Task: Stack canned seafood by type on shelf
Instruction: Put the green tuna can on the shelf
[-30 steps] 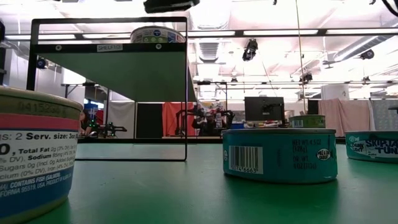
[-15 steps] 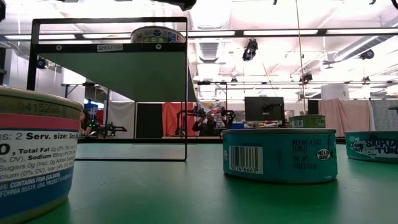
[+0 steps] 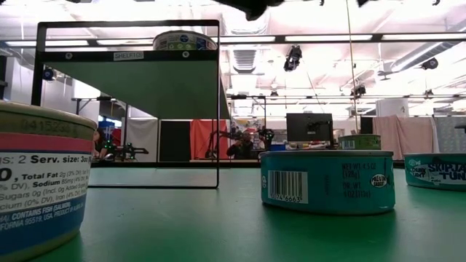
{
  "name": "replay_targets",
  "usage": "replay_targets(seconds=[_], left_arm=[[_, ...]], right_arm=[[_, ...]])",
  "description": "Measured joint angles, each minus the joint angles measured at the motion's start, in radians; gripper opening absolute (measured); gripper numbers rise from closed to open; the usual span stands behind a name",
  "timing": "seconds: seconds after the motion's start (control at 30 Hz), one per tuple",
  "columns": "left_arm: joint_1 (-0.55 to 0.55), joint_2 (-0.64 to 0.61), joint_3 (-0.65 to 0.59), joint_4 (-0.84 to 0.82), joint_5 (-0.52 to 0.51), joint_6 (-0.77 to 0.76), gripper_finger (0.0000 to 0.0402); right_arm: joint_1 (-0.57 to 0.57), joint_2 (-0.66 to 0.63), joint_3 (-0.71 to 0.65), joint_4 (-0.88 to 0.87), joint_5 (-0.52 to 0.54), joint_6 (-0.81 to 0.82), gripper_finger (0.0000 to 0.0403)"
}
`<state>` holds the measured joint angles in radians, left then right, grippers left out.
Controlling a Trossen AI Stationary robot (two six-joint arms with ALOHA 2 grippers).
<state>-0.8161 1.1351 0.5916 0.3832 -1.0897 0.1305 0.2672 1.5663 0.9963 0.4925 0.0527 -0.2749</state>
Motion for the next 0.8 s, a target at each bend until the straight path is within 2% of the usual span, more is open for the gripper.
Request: replay_targets(seconds=[0.23,0.4,0.53,0.8], left_arm=[[0.003,0.060,0.103,-0.001,-0.033,0.160,0.0233],[0.005,0.102,0.196,0.000,-0.076,0.297,0.0233],[0.005,0.142,0.235,-0.001,-0.079,0.319,0.0233],[0.005,0.243,0.246,-0.006,-0.078,0.261,0.0233]], right_arm=[[0.001,-0.074,-0.183,0.154,0.001,-0.014,0.0254],[0.003,-0.086,-0.254,0.265,-0.001,-0.039,0.0263],[0.008,-0.094,-0.278,0.315,0.000,-0.039,0.0270],[0.018,-0.105,-0.282,0.319,0.000,0.022,0.0264]])
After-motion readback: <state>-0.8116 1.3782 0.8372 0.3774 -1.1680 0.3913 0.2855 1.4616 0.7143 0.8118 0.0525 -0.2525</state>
